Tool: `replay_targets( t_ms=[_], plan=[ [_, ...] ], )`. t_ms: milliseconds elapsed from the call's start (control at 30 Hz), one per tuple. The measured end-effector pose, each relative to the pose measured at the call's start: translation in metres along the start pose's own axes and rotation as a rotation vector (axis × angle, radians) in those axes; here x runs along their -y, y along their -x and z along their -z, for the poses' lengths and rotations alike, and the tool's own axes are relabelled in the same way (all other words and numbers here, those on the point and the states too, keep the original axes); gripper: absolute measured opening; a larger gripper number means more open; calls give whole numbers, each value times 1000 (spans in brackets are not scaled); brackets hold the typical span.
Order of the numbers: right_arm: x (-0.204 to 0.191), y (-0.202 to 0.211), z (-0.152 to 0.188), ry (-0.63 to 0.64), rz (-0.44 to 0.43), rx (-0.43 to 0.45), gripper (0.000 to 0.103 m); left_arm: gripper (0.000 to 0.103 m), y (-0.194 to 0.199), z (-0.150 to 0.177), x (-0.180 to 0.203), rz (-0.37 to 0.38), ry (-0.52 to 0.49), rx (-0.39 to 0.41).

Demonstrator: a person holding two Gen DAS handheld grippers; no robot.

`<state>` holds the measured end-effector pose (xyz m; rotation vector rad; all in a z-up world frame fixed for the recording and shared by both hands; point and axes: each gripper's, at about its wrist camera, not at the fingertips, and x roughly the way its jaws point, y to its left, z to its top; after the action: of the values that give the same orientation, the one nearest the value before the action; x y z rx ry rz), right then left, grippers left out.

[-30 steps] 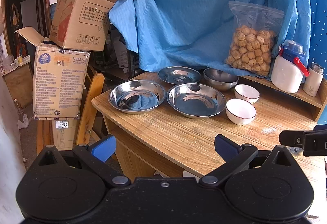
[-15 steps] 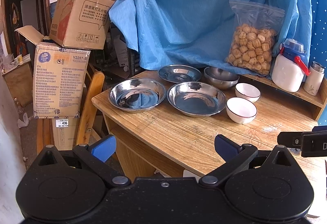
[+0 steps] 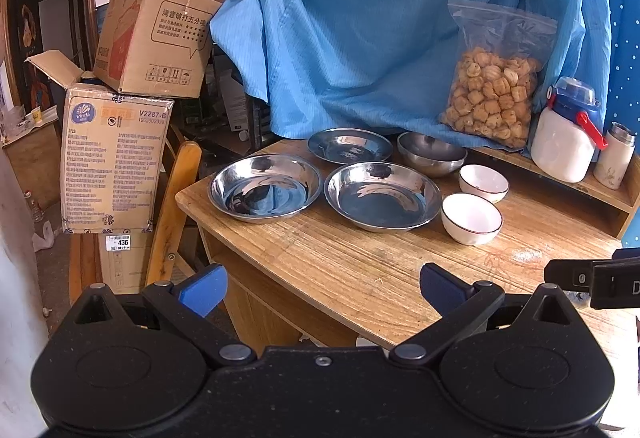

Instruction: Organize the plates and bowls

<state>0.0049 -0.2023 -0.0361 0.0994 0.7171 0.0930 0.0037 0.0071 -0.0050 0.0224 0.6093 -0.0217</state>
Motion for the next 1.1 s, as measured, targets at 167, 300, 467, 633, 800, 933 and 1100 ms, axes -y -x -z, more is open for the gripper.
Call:
replay_targets(
  t_ms=[167,300,467,633,800,933,1100],
  plan=[
    [0,0,0,-3,3,1,103,102,0,0,0,1,-1,-2],
    [-1,-2,1,-2,-1,-3,103,102,0,-1,-2,-6,6,-5],
    [-3,-3,0,3,-6,-4,103,102,-1,-1,-7,-17,26,-7],
    [-3,-4,0,3,-4,-4,103,102,-3,-1,-8,-14,30,-8],
    [-3,-4,-1,1,3,-2,103,102,-5,-2,-8,-11,37,-9],
    [-2,-3,0,-1,8,0,103,102,-6,-3,-7,-6,35,-9],
    [-2,-2,0,-4,12,0,103,102,-7,-2,-7,-1,35,-11]
  ],
)
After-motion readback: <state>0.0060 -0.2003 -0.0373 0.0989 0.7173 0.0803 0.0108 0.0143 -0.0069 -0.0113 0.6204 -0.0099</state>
